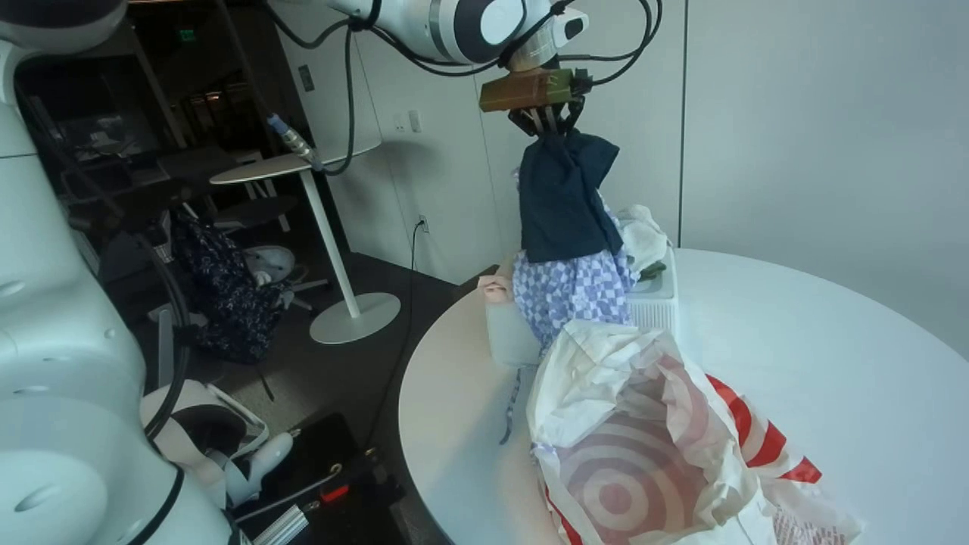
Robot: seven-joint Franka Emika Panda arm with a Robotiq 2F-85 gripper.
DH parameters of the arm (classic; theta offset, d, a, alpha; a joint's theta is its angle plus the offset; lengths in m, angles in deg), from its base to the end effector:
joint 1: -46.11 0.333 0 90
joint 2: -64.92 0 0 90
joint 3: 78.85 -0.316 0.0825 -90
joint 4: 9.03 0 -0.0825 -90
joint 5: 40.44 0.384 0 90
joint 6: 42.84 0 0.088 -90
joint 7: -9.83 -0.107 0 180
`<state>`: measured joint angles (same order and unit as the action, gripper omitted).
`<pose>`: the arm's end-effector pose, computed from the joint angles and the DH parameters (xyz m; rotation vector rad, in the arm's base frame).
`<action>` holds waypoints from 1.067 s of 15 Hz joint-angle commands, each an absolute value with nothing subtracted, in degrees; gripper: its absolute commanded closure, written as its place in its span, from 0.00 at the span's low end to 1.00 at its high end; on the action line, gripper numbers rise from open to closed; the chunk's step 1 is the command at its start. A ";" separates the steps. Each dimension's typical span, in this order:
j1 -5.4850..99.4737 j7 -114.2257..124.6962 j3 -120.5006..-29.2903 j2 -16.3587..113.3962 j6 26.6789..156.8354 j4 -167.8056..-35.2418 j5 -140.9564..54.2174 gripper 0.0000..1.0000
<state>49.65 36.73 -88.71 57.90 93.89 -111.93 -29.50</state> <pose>0.6196 0.1444 0.5288 -2.8030 -0.8503 -0.7259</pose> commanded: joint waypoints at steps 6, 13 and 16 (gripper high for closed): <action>51.73 44.20 -90.46 57.34 89.02 -119.59 -29.17 0.61; 53.02 41.61 -90.23 58.19 97.19 -120.64 -37.74 0.16; 54.30 40.97 -90.69 57.15 94.98 -121.92 -40.50 0.00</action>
